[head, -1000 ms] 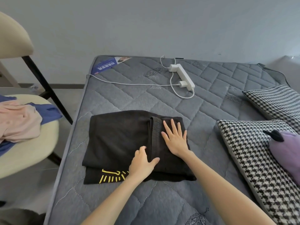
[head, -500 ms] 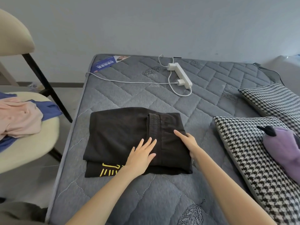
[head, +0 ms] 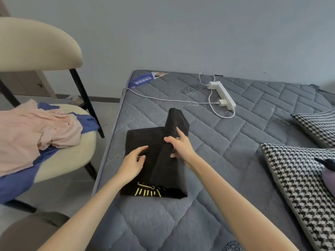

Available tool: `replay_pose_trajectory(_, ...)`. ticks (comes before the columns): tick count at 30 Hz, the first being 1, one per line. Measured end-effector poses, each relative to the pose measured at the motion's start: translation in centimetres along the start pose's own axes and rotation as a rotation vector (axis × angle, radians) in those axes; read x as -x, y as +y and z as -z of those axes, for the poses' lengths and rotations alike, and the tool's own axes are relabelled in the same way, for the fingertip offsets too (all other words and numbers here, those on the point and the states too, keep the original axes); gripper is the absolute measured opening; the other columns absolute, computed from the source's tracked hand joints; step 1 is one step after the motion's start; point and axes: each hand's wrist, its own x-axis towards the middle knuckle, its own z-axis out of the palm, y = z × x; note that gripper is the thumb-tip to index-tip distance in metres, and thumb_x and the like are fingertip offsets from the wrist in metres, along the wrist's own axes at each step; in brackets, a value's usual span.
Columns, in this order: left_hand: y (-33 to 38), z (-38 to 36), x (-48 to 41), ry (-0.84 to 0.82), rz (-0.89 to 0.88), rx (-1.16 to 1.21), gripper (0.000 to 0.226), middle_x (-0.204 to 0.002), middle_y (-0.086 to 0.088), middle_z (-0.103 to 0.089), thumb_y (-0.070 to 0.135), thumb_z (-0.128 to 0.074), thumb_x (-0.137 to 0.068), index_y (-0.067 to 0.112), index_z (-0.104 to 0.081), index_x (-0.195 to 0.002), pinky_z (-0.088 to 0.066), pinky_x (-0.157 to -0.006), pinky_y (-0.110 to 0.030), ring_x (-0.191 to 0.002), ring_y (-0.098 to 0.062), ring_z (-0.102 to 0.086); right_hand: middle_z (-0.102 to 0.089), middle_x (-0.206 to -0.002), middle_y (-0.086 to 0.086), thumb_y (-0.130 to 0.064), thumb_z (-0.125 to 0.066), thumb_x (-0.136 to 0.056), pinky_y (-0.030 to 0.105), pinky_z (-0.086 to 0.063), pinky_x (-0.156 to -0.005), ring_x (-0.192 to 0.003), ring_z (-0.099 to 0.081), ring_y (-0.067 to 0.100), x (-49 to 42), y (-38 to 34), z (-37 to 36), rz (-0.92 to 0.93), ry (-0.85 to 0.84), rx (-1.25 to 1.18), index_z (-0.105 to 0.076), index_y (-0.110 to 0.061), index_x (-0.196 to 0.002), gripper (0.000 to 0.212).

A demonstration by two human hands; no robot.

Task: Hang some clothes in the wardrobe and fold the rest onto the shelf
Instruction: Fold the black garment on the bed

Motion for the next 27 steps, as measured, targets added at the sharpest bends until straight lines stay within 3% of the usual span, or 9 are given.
replay_pose_trajectory(2,-0.8,1.6,0.1,0.032,0.127,0.067,0.036,-0.136,-0.008,-0.053,0.014,-0.042,-0.1,0.015,-0.047,-0.136,-0.041,-0.101,-0.034,-0.124,-0.026,-0.051,-0.059,-0.081,0.005,-0.013,-0.053,-0.096,0.029,-0.059,-0.063,-0.068,-0.061,0.015,-0.5,0.0,-3.0,-0.029,-0.138,0.008,-0.033,-0.021,-0.147,0.056)
replay_pose_trajectory(4,-1.4,2.8,0.6,0.041,0.291,0.135,0.038,-0.14,-0.007,-0.049,0.026,-0.035,-0.103,0.014,-0.046,-0.137,-0.038,-0.103,-0.036,-0.128,-0.026,-0.047,-0.067,-0.087,0.001,-0.013,-0.049,-0.097,0.03,-0.058,-0.077,-0.08,-0.064,0.014,-1.3,0.5,-4.3,0.028,-0.139,0.153,-0.052,-0.018,-0.135,0.039)
replay_pose_trajectory(7,-1.4,3.5,1.1,0.012,0.48,0.362,0.049,-0.138,-0.004,-0.049,0.045,-0.032,-0.101,0.014,-0.047,-0.136,-0.039,-0.102,-0.036,-0.127,-0.025,-0.047,-0.066,-0.097,-0.006,-0.012,-0.052,-0.095,0.033,-0.051,-0.094,-0.096,-0.06,0.011,-2.1,2.0,-3.9,0.18,0.139,0.3,-0.06,-0.024,-0.123,0.031)
replay_pose_trajectory(10,-0.8,2.9,0.9,-0.01,0.57,0.469,0.053,-0.135,-0.004,-0.05,0.049,-0.042,-0.097,0.014,-0.047,-0.136,-0.039,-0.098,-0.035,-0.126,-0.026,-0.048,-0.056,-0.127,0.004,-0.014,-0.051,-0.095,0.039,-0.043,-0.104,-0.118,-0.051,0.02,-2.7,3.6,-2.0,0.194,0.344,0.369,-0.054,-0.023,-0.13,0.036)
replay_pose_trajectory(13,-0.9,1.4,0.7,0.024,0.544,0.38,0.049,-0.131,-0.009,-0.055,0.042,-0.053,-0.095,0.009,-0.05,-0.131,-0.045,-0.096,-0.036,-0.117,-0.027,-0.054,-0.042,-0.144,0.008,-0.023,-0.051,-0.097,0.044,-0.031,-0.112,-0.133,-0.037,0.027,-3.3,5.4,-0.8,0.11,0.276,0.424,-0.038,-0.027,-0.144,0.049)
replay_pose_trajectory(16,-1.5,1.1,0.9,0.02,0.543,0.328,0.051,-0.137,-0.009,-0.051,0.033,-0.057,-0.094,0.007,-0.043,-0.136,-0.044,-0.099,-0.037,-0.122,-0.028,-0.051,-0.033,-0.15,0.007,-0.03,-0.051,-0.097,0.048,-0.03,-0.114,-0.137,-0.034,0.028,-3.7,7.1,-0.4,0.029,0.132,0.398,-0.024,-0.036,-0.149,0.06)
replay_pose_trajectory(22,-3.4,2.4,2.3,-0.032,0.477,0.217,0.034,-0.121,-0.003,-0.053,0.029,-0.052,-0.097,0.008,-0.048,-0.123,-0.038,-0.083,-0.025,-0.111,-0.022,-0.052,-0.031,-0.153,0.002,-0.027,-0.053,-0.097,0.041,-0.028,-0.116,-0.14,-0.03,0.018,-4.7,7.4,-0.5,0.046,-0.031,0.355,-0.024,-0.035,-0.15,0.06)
replay_pose_trajectory(25,-3.6,1.8,2.7,0.074,0.402,-0.103,0.028,-0.117,-0.009,-0.052,0.03,-0.055,-0.095,0.007,-0.045,-0.108,-0.038,-0.076,-0.027,-0.1,-0.022,-0.051,-0.035,-0.15,0.003,-0.029,-0.053,-0.097,0.036,-0.033,-0.113,-0.134,-0.038,0.017,-5.4,6.9,-0.2,0.069,-0.038,0.376,-0.031,-0.034,-0.147,0.055)
replay_pose_trajectory(27,-3.2,0.8,2.8,0.248,0.205,-0.361,0.04,-0.117,-0.01,-0.047,0.032,-0.062,-0.089,0.008,-0.045,-0.117,-0.039,-0.084,-0.029,-0.107,-0.026,-0.048,-0.037,-0.149,0.003,-0.031,-0.052,-0.098,0.035,-0.033,-0.111,-0.135,-0.037,0.018,-6.0,6.4,0.3,0.072,0.013,0.36,-0.034,-0.031,-0.147,0.052)
